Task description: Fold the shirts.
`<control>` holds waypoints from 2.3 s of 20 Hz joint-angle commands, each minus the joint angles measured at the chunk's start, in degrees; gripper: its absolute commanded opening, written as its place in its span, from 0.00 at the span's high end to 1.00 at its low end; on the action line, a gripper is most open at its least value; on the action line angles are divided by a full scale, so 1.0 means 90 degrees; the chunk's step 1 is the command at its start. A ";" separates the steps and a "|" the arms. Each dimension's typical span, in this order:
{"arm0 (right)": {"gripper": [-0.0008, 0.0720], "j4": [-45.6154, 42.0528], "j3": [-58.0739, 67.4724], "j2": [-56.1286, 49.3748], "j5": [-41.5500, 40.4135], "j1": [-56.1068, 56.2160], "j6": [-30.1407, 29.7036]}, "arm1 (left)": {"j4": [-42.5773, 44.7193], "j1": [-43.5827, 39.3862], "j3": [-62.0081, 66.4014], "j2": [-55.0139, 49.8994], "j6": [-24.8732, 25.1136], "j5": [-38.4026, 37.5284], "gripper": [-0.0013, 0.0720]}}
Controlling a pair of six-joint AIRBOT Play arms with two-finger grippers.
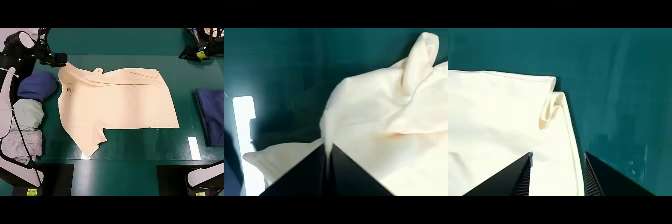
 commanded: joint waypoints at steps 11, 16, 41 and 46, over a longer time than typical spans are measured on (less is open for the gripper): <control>0.51 -0.0002 -0.0809 0.0578 0.0736 0.0058 -0.0114 | 0.0010 0.0202 0.0078 0.0007 -0.0019 -0.0301 0.08; 0.57 0.0010 -0.1384 0.1149 0.1688 -0.0287 -0.0330 | -0.0073 0.1083 0.0041 0.0058 0.0005 -0.2630 0.08; 0.57 0.2506 -0.5967 0.3968 0.1241 -0.1258 -0.1345 | -0.2543 0.1146 -0.8480 0.4874 0.0240 0.1253 0.08; 0.57 0.2504 -0.5967 0.3968 0.1222 -0.1258 -0.1345 | -0.2701 0.1146 -0.8480 0.4874 0.0260 0.1124 0.14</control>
